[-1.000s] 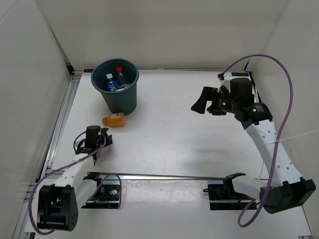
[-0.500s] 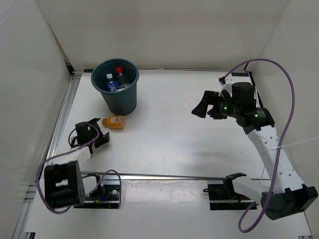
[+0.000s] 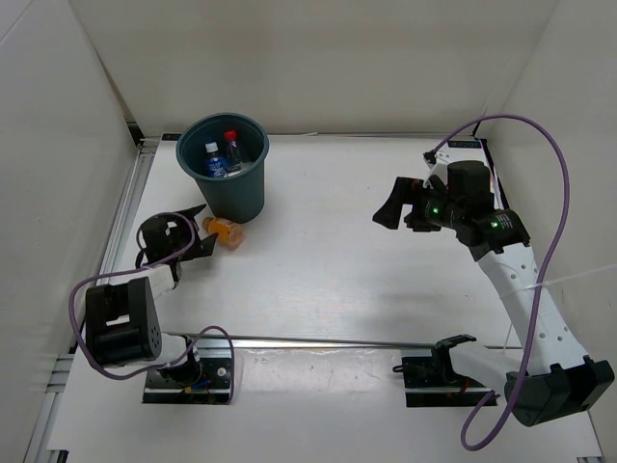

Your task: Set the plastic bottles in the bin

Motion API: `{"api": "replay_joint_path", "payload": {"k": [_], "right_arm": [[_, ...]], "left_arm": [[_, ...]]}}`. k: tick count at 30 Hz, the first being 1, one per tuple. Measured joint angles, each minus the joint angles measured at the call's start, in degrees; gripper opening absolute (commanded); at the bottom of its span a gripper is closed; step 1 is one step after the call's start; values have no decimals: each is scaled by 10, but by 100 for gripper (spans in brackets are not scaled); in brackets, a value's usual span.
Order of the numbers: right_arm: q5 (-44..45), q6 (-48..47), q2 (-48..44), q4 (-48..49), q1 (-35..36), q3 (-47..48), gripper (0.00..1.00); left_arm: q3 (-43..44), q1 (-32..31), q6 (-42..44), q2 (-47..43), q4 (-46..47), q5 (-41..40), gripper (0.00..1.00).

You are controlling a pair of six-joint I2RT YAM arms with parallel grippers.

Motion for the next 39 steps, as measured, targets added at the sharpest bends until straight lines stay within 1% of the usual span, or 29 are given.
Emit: {"api": "replay_joint_path", "payload": {"k": [5,10,15,19,28,32,33,36,39], "right_arm": [[4,-4,2,0,0,0,100],[5,-5,2,0,0,0,100],[5,-5,8,0,0,0,100],[7,-5,11,0,0,0,100],[12,-5,27,0,0,0,100],[15,-5,28,0,0,0,100],[16,-6,28,0,0,0,100],[19,-7,28,0,0,0,100],[21,-7,29,0,0,0,100]], "left_arm": [[5,5,44,5,-23,16,100],[56,17,113,57,-76,43,100],[79,20,152,76,-99,55,100],[86,19,165,103,-105,65,100],[88,17,172,128,-116,72,100],[106,15,179,148,-124,84,99],[113,15,181,155,-127,89,95],[139,13,190,181,-133,106,92],[151,11,198,194,-139,113,86]]}}
